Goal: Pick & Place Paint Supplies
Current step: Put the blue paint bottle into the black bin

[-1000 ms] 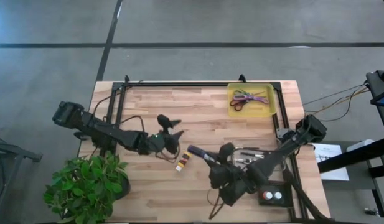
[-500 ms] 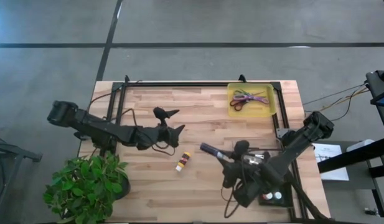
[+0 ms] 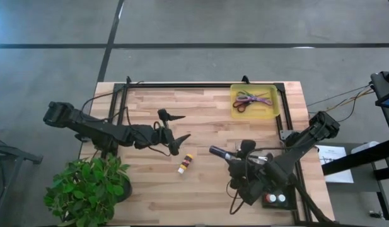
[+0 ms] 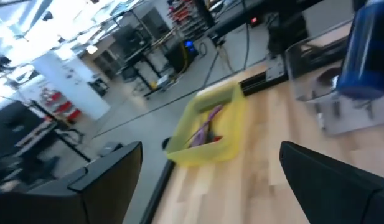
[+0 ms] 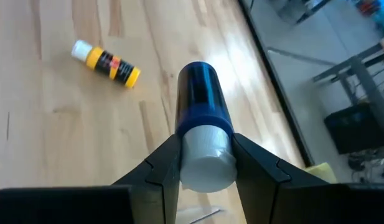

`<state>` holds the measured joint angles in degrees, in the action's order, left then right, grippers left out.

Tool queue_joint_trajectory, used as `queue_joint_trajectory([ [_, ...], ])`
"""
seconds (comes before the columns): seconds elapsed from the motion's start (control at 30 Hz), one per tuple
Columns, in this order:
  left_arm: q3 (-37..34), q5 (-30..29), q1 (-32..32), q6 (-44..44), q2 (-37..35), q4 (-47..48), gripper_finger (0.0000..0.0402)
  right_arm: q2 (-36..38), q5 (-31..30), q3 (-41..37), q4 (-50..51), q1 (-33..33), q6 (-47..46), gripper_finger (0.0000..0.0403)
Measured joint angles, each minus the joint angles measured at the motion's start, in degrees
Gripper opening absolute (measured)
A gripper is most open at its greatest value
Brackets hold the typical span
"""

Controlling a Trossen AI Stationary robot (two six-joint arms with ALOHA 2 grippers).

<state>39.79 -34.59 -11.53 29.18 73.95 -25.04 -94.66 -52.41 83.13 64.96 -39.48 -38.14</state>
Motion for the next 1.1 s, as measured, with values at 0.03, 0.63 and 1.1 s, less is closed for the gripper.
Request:
queue_joint_trajectory([
  [0.03, 0.0, 0.92, 0.0, -0.69, 0.04, 0.0, 0.0383, 0.02, 0.9, 0.0, 0.24, 0.02, -0.29, 0.0112],
  [0.63, 0.04, 5.05, 0.0, -0.71, -0.27, -0.23, 0.0383, 3.61, 16.4, 0.0, 9.74, 0.5, -8.93, 0.0112],
  [1.1, 0.07, 5.57, -0.2, -7.65, -1.75, 10.76, 0.0383, 12.72, 28.88, 0.0, 18.65, 0.76, -18.77, 0.0112],
])
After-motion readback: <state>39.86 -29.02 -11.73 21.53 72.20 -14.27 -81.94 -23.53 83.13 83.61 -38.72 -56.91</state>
